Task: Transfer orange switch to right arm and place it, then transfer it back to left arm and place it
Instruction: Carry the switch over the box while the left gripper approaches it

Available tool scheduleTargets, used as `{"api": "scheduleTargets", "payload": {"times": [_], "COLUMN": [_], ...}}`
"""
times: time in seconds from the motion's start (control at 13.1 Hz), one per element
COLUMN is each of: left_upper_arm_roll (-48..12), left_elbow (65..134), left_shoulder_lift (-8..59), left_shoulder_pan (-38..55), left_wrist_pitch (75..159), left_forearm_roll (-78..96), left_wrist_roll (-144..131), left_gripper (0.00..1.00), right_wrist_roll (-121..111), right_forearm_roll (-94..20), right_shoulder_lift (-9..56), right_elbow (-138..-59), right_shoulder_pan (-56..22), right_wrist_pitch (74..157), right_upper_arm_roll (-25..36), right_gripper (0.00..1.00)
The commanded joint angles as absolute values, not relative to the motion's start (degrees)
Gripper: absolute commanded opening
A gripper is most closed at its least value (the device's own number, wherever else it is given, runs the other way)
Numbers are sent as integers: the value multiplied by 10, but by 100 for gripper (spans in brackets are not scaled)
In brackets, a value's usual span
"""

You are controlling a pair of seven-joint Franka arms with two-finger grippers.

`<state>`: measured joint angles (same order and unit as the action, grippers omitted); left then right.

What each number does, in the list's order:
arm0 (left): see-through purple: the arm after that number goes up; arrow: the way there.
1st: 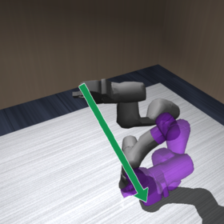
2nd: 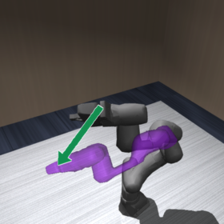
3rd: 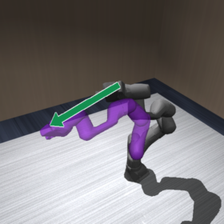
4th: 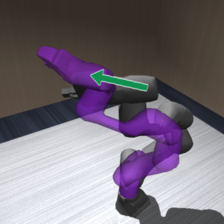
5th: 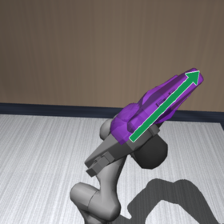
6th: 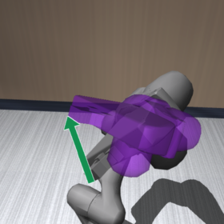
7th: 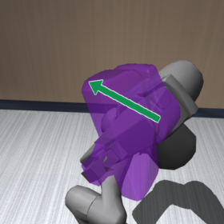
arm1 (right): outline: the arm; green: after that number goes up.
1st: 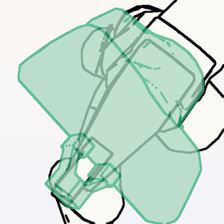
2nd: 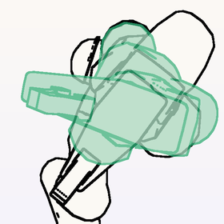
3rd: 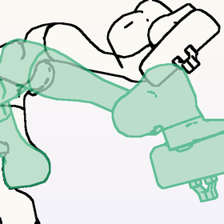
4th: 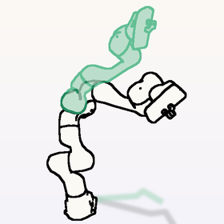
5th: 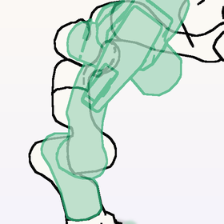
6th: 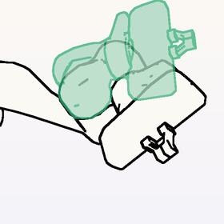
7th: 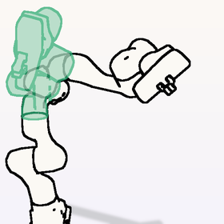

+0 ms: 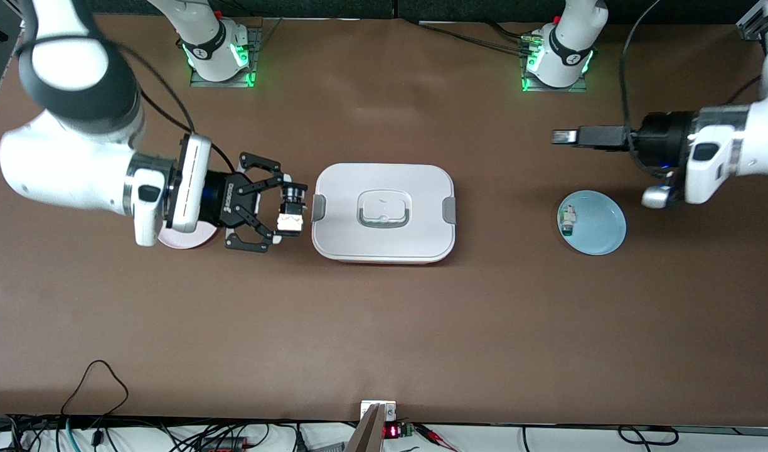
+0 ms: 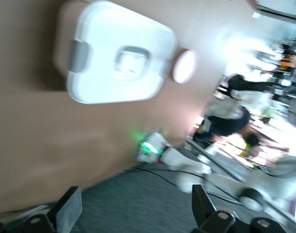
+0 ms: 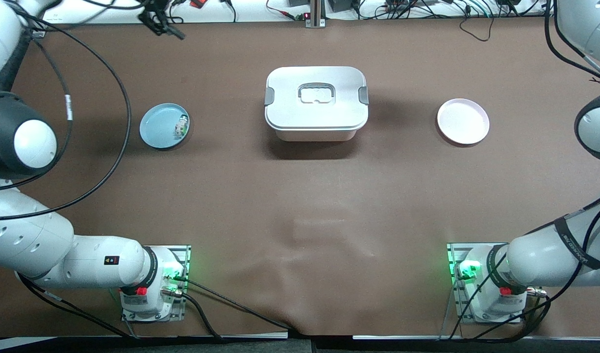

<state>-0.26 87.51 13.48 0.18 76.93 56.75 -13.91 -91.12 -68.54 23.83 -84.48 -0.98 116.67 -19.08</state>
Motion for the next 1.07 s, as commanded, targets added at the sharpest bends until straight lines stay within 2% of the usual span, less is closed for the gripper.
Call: {"api": "scheduleTargets", "payload": {"times": [0.0, 0.3, 0.61, 0.84, 0.99], "left_upper_arm_roll": [-3, -11, -11, -11, -11], "left_elbow": [871, 876, 877, 897, 903], "left_shoulder_lift": [171, 190, 198, 197, 202], "left_shoulder_pan": [1, 61, 95, 126, 128], "left_wrist_pitch": [790, 896, 967, 1046, 1052], "left_forearm_roll": [649, 722, 797, 815, 821], "left_wrist_roll": [-151, -160, -153, -97, -40], "left_gripper": [100, 100, 100, 99, 99], "right_wrist_roll": [-990, -990, -977, -974, -974], "right_forearm_roll": [-787, -866, -923, -928, -928], "right_shoulder_lift": [257, 276, 280, 284, 284], "right_elbow": [-851, -853, -849, -849, -848], "right_shoulder_pan": [-27, -102, -184, -187, -187], "right_wrist_pitch": [1165, 1192, 1329, 1332, 1334], "right_upper_arm_roll": [-191, -192, -194, -194, -195], "right_gripper": [33, 28, 26, 26, 26]}}
